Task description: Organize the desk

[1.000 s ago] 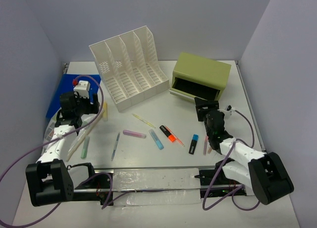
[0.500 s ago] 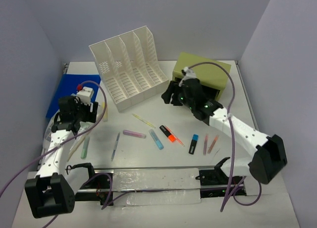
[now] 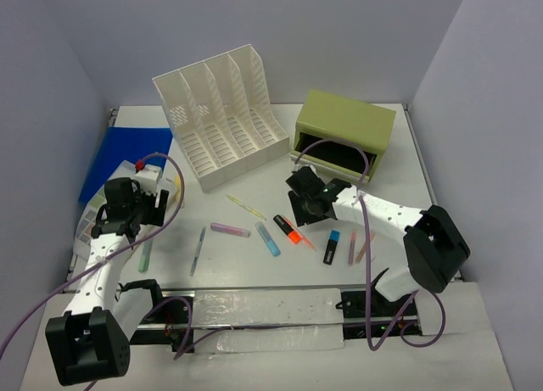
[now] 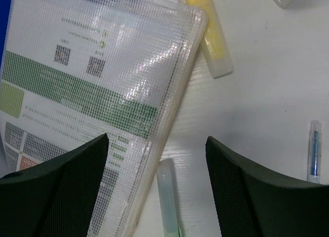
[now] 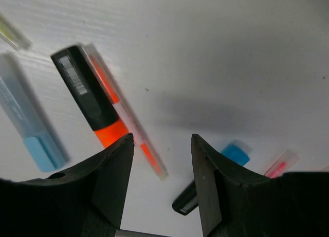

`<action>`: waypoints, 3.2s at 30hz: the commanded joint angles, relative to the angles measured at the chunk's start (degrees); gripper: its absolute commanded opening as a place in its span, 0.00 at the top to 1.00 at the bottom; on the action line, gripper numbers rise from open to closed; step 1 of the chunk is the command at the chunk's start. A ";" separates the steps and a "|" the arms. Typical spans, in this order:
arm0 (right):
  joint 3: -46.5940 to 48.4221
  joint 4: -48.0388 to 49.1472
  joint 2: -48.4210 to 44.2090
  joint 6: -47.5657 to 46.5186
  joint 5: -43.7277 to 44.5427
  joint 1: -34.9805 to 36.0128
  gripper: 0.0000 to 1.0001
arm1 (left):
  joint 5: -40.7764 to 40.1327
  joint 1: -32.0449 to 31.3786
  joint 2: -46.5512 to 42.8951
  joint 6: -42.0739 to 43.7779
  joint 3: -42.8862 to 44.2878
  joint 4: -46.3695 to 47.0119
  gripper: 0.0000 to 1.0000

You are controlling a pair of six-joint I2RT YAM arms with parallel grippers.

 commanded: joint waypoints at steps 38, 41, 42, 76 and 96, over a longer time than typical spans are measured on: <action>10.76 -11.69 3.96 -0.22 14.58 9.96 1.00 | -0.03 0.33 -1.14 -1.32 -0.61 -0.79 0.19; 17.99 -12.84 -0.30 -3.72 18.86 10.74 1.00 | 0.92 0.34 -0.68 0.20 1.85 -3.32 0.18; 19.54 -12.05 -1.81 -5.82 20.84 10.77 1.00 | 1.22 0.33 -0.38 0.67 2.59 -4.03 0.18; 11.91 26.22 5.84 -70.12 27.05 -8.92 0.53 | 8.16 -11.59 13.45 4.75 15.84 -20.07 0.13; 5.85 8.42 -17.35 -8.46 23.83 -3.35 0.48 | 1.50 -31.00 21.85 2.07 10.70 -21.49 0.15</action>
